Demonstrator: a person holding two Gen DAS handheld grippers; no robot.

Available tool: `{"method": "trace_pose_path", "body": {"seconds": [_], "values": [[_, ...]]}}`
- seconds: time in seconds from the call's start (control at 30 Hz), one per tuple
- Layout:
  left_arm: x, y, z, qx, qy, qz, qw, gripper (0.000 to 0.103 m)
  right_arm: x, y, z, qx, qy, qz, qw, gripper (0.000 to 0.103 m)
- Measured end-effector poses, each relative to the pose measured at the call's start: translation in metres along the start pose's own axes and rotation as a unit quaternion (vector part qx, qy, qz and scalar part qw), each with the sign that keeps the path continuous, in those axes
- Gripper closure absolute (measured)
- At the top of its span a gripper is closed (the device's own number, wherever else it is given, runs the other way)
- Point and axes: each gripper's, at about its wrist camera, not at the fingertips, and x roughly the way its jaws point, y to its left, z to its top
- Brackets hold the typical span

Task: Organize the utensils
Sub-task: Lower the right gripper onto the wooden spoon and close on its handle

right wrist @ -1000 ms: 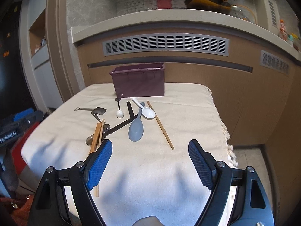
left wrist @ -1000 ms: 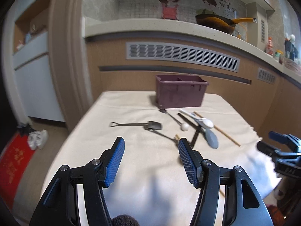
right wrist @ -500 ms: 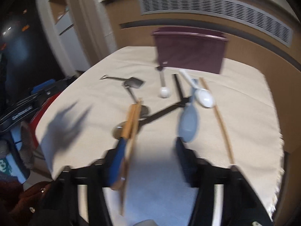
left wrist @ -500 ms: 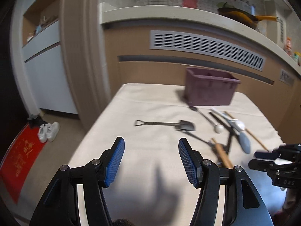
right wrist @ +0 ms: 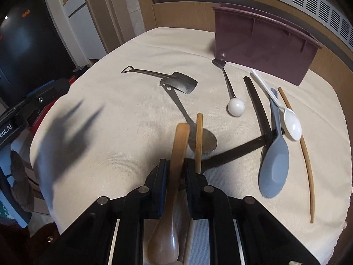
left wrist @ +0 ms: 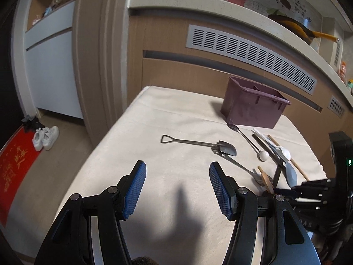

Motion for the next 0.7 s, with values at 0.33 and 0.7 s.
{"method": "trace_pose_path", "body": {"seconds": [0.33,0.7], "values": [[0.069,-0.041,0.030,0.061,0.090,-0.116,0.9873,0.043,-0.051,-0.094,0.025,0.066,-0.081,-0.066,0.992,0.093],[0.153,-0.036,0.077,0.100,0.156,-0.116,0.9759,0.043,-0.071,-0.150,0.012,0.123,-0.106,-0.063,0.985,0.093]]}}
